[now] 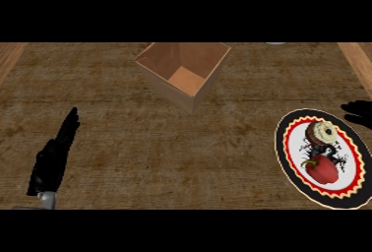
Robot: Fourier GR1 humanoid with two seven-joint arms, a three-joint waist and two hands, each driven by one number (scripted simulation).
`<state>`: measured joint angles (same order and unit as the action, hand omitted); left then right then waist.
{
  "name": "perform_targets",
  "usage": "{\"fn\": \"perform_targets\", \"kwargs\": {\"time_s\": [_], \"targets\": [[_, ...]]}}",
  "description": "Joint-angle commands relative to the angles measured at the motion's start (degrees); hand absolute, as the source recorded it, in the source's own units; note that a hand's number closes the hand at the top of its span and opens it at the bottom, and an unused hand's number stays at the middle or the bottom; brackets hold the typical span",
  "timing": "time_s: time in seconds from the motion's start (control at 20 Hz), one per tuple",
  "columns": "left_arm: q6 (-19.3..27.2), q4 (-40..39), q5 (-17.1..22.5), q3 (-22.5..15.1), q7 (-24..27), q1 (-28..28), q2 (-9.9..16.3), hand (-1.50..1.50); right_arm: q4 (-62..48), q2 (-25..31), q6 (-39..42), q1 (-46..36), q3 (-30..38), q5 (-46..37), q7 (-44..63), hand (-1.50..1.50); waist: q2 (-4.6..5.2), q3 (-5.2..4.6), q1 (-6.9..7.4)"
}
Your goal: Pick the bell pepper from the plate and place it in the cardboard box
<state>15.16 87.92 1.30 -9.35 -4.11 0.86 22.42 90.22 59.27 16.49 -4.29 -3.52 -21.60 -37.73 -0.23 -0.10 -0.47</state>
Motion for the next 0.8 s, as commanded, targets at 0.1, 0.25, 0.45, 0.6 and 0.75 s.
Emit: {"fn": "perform_targets", "kwargs": {"time_s": [0.1, 0.25, 0.45, 0.6, 0.75], "targets": [[-1.1, 0.8, 0.2, 1.4, 0.8, 1.8, 0.3, 0.00, 8.2, 0.6, -1.4, 8.3, -4.9, -11.2, 6.9, -1.50, -0.01, 0.07, -0.25], [-0.9, -0.6, -1.4, 1.3, 1.1, 0.3, -1.7, 0.00, 9.3, -2.5, 1.5, 6.3, -4.2, -13.1, 12.3, -1.50, 0.17, 0.08, 0.32], [-3.8, -0.6, -0.5, 4.3, -0.9, -1.4, 0.3, 0.00, 12.6, -6.5, -3.1, 13.1, -4.0, -18.5, 13.7, -1.50, 0.14, 0.10, -0.02], [-2.7, -3.1, -3.5, 2.4, -1.0, -3.3, -3.4, 0.00, 14.3, -7.9, -0.2, 13.5, -1.9, -19.8, 15.0, -1.50, 0.16, 0.09, -0.03], [-5.9, 0.6, -1.4, 5.2, -2.2, -1.3, -0.6, 0.00, 4.8, -10.8, -2.1, 8.6, -2.4, -23.5, 12.8, -1.50, 0.26, 0.12, 0.66]]}}
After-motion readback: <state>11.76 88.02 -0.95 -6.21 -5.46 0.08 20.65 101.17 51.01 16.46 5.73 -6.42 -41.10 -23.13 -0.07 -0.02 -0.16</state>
